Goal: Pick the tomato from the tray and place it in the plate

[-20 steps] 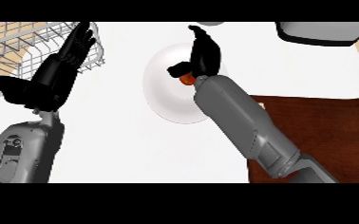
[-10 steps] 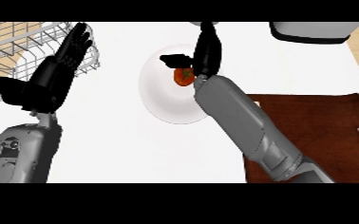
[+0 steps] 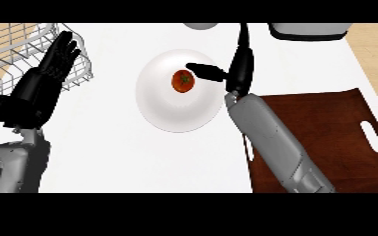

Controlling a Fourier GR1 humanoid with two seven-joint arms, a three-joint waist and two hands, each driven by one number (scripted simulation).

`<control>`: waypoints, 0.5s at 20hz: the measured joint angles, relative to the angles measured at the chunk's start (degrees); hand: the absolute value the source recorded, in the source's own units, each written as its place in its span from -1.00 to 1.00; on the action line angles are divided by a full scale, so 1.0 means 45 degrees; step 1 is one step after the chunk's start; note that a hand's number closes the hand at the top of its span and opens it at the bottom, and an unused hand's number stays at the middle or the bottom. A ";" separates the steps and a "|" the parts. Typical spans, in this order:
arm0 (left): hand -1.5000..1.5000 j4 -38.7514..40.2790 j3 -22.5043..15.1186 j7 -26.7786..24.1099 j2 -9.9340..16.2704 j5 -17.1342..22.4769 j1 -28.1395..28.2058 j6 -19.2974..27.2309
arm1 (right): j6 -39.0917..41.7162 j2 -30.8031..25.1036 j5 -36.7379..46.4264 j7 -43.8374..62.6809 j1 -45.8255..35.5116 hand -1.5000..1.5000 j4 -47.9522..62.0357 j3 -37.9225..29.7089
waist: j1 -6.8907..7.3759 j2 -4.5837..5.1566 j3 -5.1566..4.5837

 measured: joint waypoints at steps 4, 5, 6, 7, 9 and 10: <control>0.00 -0.0359 -0.0043 0.0086 -0.0143 -0.0189 0.0270 0.0179 | 0.0837 -0.0882 -0.0204 -0.0604 0.1868 -1.00 -0.1960 -0.0160 | -0.0149 -0.0041 -0.0003; 0.00 -0.0276 -0.0015 0.0021 -0.0126 -0.0205 0.0245 0.0134 | 0.1042 -0.1126 -0.0140 -0.0516 0.2241 -1.00 -0.2471 -0.0136 | -0.0170 -0.0042 -0.0004; 0.00 -0.0409 -0.0070 0.0100 -0.0189 -0.0222 0.0312 0.0155 | 0.1255 -0.1402 -0.0154 -0.0594 0.2774 -1.00 -0.2969 -0.0128 | -0.0189 -0.0052 -0.0007; 0.00 -0.0384 -0.0022 0.0210 -0.0173 -0.0248 0.0200 0.0207 | 0.1395 -0.1632 -0.0132 -0.0641 0.3349 -1.00 -0.3548 -0.0066 | -0.0223 -0.0056 -0.0007; 0.00 -0.0253 0.0162 0.0085 -0.0029 -0.0086 0.0228 -0.0082 | 0.1676 -0.1939 0.0022 -0.0578 0.4096 -1.00 -0.4398 -0.0106 | -0.0211 -0.0050 -0.0008; 0.00 -0.0324 0.0106 0.0075 -0.0112 -0.0146 0.0321 -0.0045 | 0.1911 -0.2258 0.0047 -0.0436 0.4395 -1.00 -0.4856 -0.0184 | -0.0209 -0.0049 -0.0007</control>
